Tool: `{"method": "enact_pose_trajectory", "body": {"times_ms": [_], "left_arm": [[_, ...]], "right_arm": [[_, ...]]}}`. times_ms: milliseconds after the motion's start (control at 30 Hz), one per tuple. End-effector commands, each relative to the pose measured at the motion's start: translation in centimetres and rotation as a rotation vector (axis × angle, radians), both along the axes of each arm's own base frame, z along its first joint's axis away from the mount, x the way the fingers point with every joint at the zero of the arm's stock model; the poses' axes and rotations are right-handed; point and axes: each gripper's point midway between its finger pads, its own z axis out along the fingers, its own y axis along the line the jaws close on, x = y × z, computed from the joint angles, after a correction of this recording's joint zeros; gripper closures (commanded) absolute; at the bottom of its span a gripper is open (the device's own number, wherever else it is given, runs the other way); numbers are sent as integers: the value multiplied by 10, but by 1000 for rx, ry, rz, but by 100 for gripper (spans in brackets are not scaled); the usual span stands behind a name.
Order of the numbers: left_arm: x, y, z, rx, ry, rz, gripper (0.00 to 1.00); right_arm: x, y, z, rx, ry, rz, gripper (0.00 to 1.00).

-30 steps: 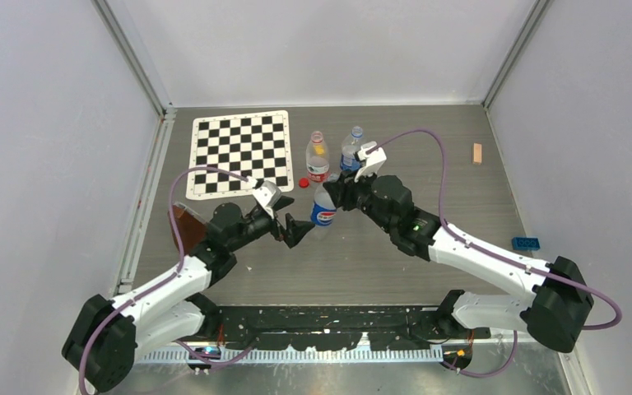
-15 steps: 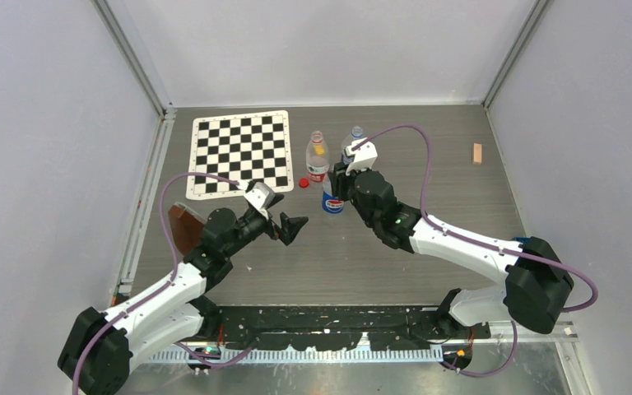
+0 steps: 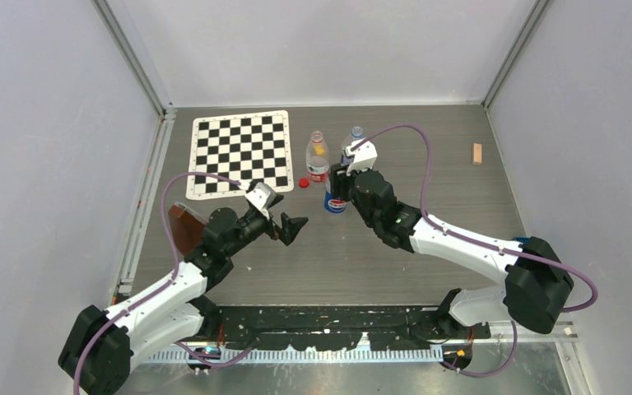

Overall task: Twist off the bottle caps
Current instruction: Place the plastic bottle at the center of the board.

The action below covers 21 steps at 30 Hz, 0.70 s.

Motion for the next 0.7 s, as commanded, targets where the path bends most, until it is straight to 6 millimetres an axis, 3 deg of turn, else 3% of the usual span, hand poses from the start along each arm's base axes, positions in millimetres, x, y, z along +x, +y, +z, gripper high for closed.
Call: {"method": "enact_pose_trajectory", "body": {"times_ms": [0, 667], "left_arm": [[3, 0, 6, -5, -31, 10, 0], [8, 3, 4, 26, -36, 31, 0]], "right_arm": [[3, 0, 22, 24, -42, -9, 40], [-3, 3, 40, 69, -54, 28, 24]]}}
